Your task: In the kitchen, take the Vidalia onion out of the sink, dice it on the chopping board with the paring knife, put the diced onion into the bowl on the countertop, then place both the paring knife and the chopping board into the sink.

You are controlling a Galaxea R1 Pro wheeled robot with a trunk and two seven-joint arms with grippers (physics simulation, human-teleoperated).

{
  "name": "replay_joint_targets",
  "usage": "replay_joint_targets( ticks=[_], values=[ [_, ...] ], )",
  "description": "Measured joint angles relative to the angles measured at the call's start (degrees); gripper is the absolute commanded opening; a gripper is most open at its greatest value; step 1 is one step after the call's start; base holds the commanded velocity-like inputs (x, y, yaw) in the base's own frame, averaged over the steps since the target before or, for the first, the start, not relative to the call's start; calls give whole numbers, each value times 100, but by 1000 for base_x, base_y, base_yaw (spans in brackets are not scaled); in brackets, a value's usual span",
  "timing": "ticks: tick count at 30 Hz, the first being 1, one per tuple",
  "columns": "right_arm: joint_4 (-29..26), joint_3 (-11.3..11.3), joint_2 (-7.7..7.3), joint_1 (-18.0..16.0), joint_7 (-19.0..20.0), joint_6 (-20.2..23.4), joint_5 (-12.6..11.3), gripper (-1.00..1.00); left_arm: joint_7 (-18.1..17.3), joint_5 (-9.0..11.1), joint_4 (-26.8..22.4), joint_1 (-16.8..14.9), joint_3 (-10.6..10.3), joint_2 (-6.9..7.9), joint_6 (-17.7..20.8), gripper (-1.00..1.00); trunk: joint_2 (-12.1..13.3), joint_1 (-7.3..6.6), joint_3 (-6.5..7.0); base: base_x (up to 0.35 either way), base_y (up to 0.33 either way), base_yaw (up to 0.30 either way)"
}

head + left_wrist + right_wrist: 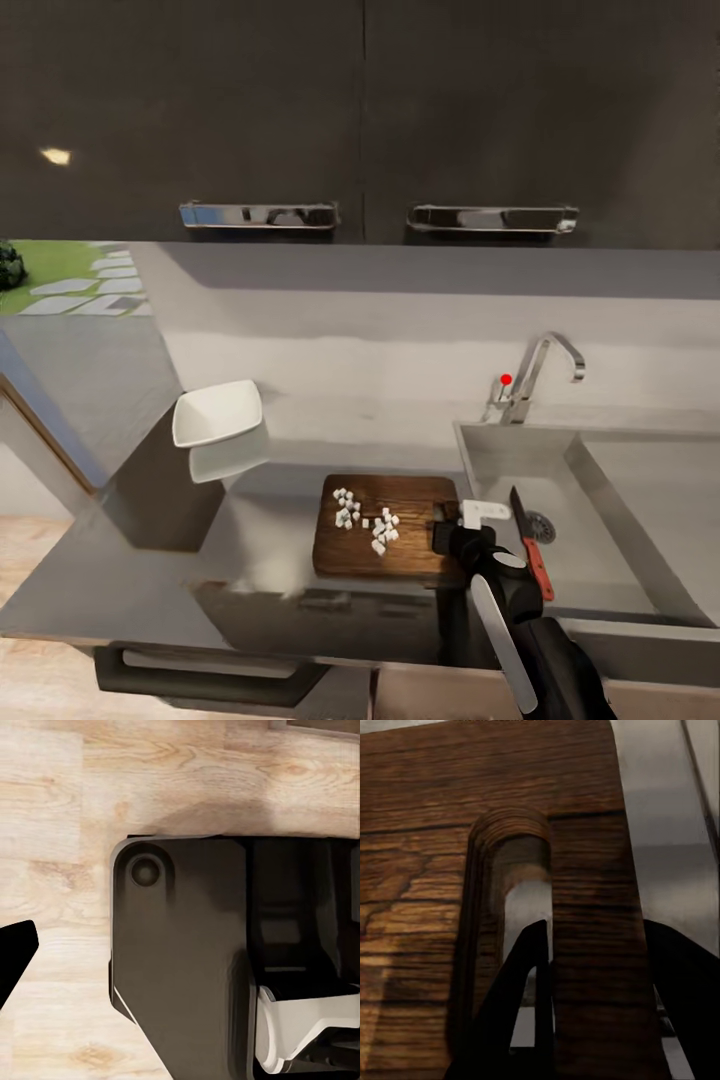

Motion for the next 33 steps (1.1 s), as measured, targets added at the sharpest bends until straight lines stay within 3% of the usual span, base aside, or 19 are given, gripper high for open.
replay_joint_targets(
  ticks=[16, 33],
  values=[
    [-2, -16, -2, 1, 0, 48, -23, -100, -1, 0, 24, 1, 2, 0, -1, 100, 0, -1, 146, -43, 266, -6],
    [-4, -27, -8, 1, 1, 57, -32, -100, -9, 0, 31, 0, 1, 0, -4, 100, 0, -1, 302, 0, 309, -124]
  ],
)
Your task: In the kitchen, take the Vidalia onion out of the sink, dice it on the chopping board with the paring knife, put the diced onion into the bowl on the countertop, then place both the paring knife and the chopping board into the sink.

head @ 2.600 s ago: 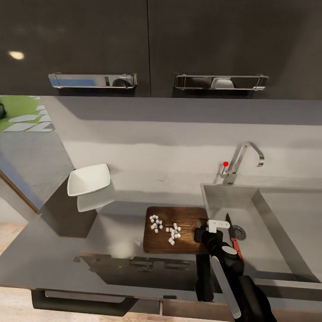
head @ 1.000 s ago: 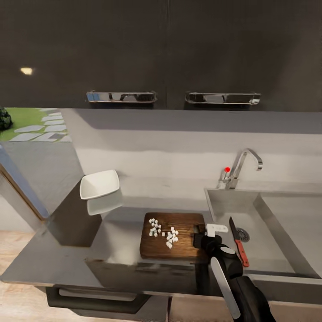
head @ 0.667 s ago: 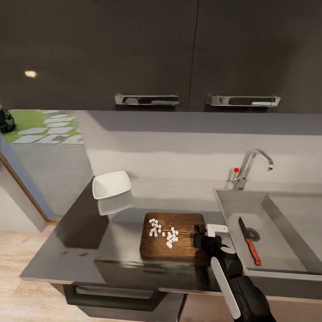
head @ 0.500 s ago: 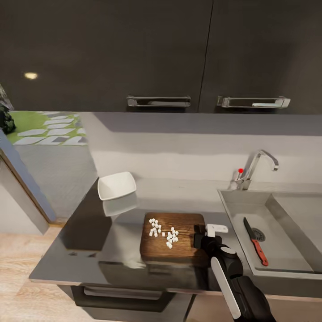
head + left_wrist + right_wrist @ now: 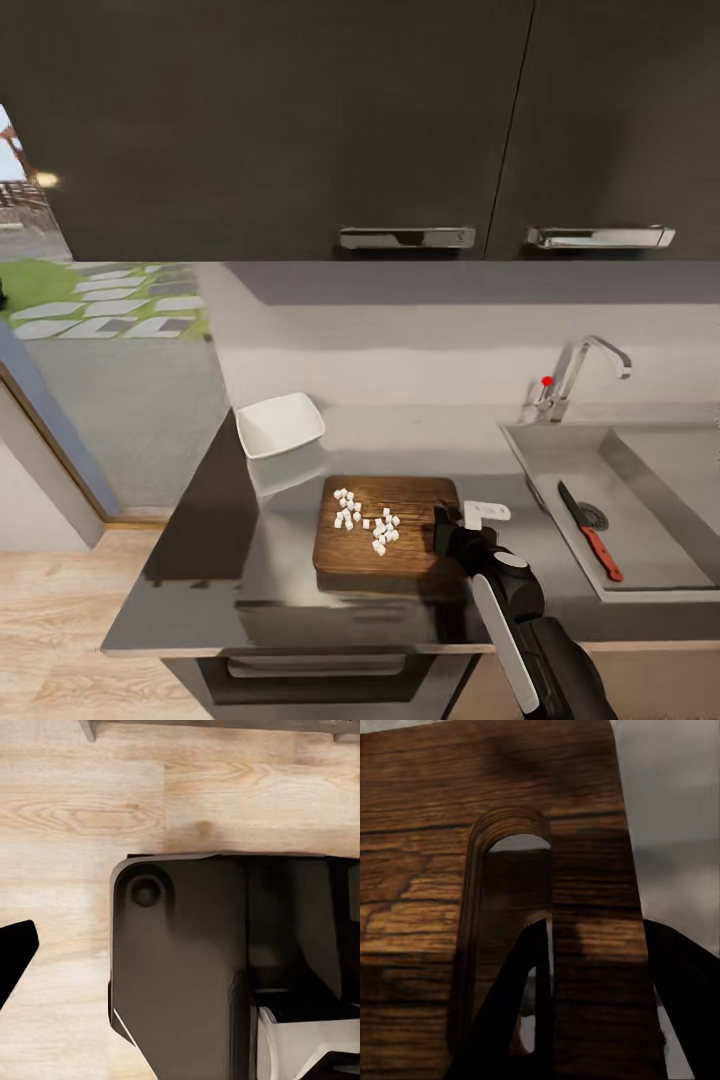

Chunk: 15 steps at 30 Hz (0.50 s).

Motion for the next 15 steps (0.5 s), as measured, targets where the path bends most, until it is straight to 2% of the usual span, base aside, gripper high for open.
replay_joint_targets(
  ticks=[15],
  values=[
    [0, -16, 8, 0, 8, 121, 1, -100, 0, 0, 3, 0, 0, 0, -2, 100, 0, 0, 137, 0, 306, -157]
  ],
)
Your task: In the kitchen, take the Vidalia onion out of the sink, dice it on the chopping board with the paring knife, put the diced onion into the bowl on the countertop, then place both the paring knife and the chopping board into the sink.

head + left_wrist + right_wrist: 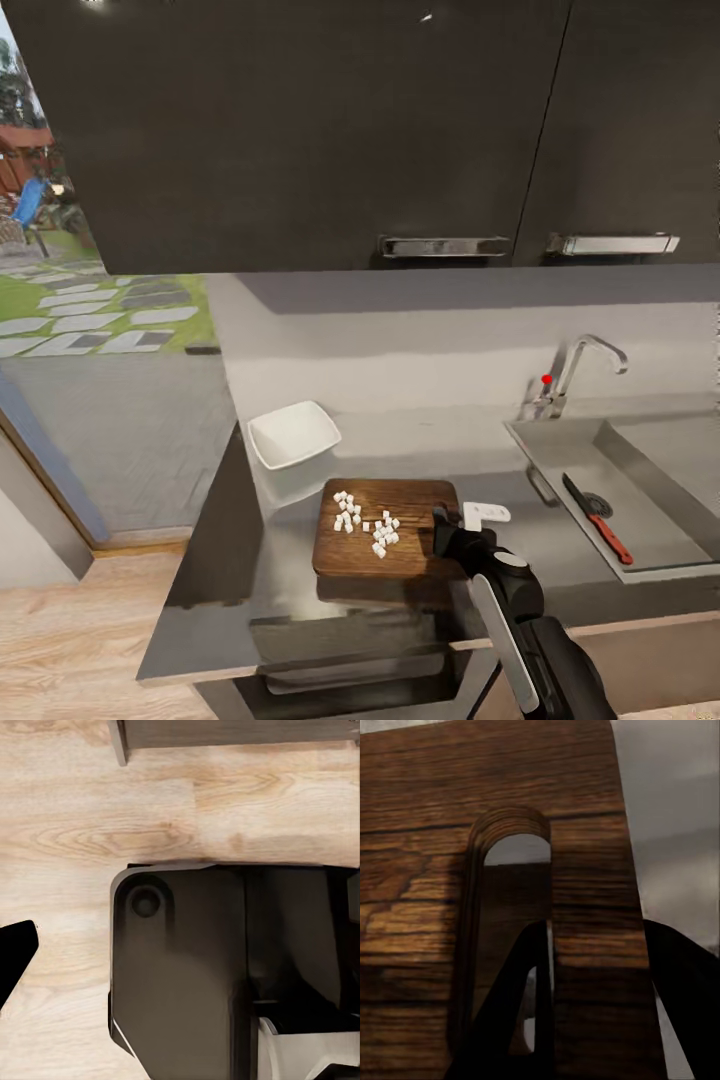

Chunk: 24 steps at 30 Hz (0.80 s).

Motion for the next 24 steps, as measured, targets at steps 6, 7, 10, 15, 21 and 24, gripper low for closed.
replay_joint_targets(
  ticks=[6, 7, 10, 15, 21, 24],
  values=[
    [0, -2, 0, 0, 0, 2, -2, -100, 0, 0, 0, 0, 0, 0, 0, 100, 0, 0, 55, 0, 289, -157],
    [0, -2, 0, 0, 0, 2, -2, -100, 0, 0, 0, 0, 0, 0, 0, 100, 0, 0, 64, 0, 288, -160],
    [0, -9, 0, 0, 1, 2, -3, -100, 0, 0, 0, 0, 0, 0, 0, 100, 0, 0, 91, 0, 279, -164],
    [0, -11, 0, 0, 0, 10, 1, -100, 0, 0, 0, 2, 0, 0, 0, 100, 0, 0, 133, 0, 267, -138],
    [0, -15, 0, 1, 0, 12, -4, -100, 0, 0, 7, 0, -1, 0, 0, 100, 1, 0, 144, 0, 265, -147],
    [-1, -13, 0, 1, 0, 11, -5, -100, 0, 0, 9, -1, -1, 0, 0, 100, 1, 0, 153, 0, 265, -277]
  ],
)
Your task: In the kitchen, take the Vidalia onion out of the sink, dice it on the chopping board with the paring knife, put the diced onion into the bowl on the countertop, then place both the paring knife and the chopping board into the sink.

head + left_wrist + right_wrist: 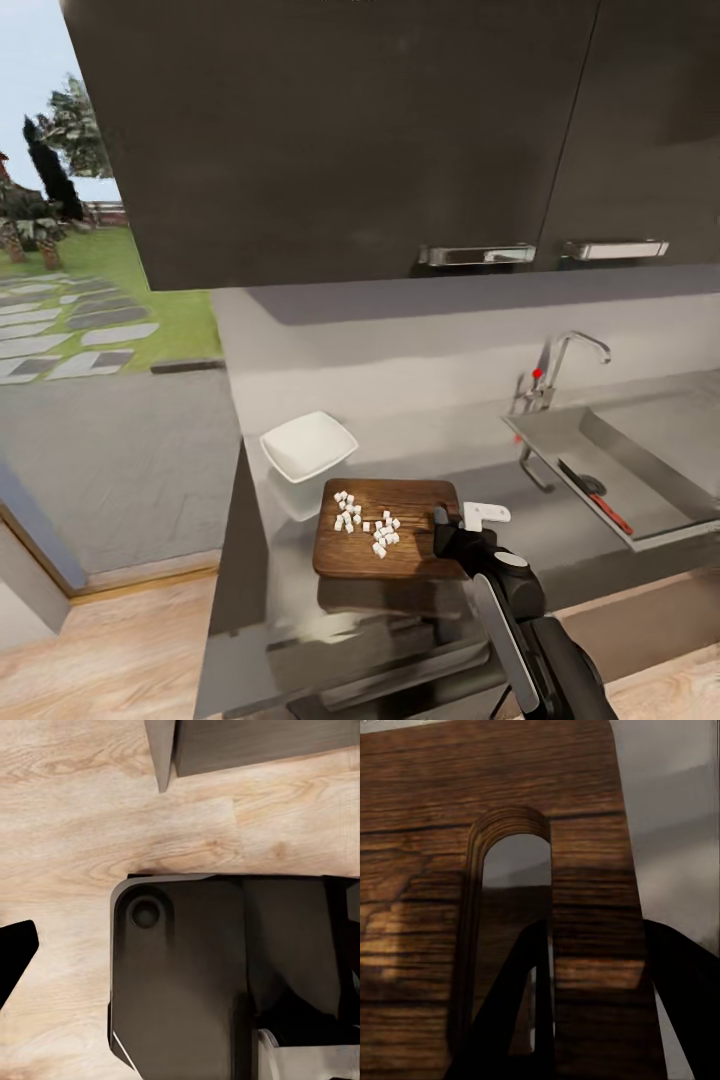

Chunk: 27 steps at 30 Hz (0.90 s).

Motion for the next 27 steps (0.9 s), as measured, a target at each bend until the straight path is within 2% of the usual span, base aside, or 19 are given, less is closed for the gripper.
replay_joint_targets(
  ticks=[27],
  values=[
    [0, -7, -3, 0, 0, 1, 3, -100, -9, 0, 14, 0, -8, 0, -5, 100, 0, 0, 98, 0, 286, -286]
  ],
)
